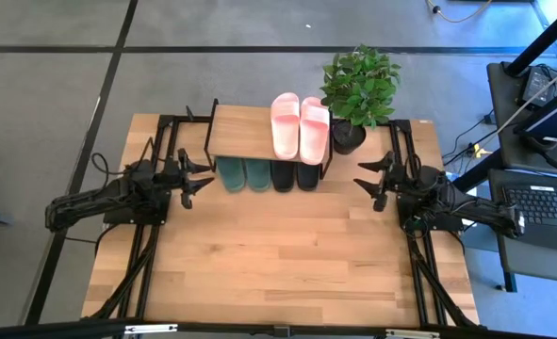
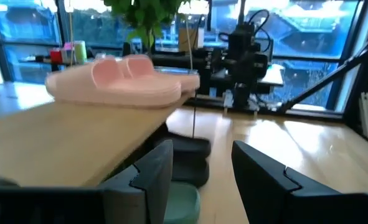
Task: Pick and place slides into the shelf
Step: Return to Home Position
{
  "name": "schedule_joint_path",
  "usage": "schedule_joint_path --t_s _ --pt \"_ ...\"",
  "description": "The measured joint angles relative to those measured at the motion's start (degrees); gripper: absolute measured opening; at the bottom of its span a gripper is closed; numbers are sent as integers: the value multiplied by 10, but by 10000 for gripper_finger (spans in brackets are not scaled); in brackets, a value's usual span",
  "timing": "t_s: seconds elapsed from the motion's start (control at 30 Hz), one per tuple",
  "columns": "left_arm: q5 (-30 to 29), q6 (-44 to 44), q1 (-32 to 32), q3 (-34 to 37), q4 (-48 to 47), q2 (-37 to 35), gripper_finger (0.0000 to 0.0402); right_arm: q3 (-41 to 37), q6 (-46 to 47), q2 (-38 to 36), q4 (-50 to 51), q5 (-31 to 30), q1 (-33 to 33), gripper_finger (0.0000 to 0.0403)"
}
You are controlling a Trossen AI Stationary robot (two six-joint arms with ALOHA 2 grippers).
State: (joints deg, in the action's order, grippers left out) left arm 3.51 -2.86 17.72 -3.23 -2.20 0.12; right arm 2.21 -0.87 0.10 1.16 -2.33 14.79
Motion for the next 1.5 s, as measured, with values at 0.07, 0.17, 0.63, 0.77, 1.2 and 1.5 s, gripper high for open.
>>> schedule_joint_path --t_s 0.07,0.17,0.63,0.77,1.2,1.5 --pt "-7 -1 0 7 3 0 158 -18 5 0 -26 1 0 257" --pt "-14 -1 0 21 32 0 158 -16 6 6 -33 5 1 257" --pt "-49 59 0 28 30 3 158 -15 -42 5 -21 -1 1 257" --pt "-49 63 0 28 30 2 158 -15 -43 5 -22 -2 1 257" --pt "-49 64 0 28 30 2 158 -15 -5 5 -22 -1 1 257" --pt "-49 64 0 28 29 3 158 -15 6 5 -22 -1 1 257"
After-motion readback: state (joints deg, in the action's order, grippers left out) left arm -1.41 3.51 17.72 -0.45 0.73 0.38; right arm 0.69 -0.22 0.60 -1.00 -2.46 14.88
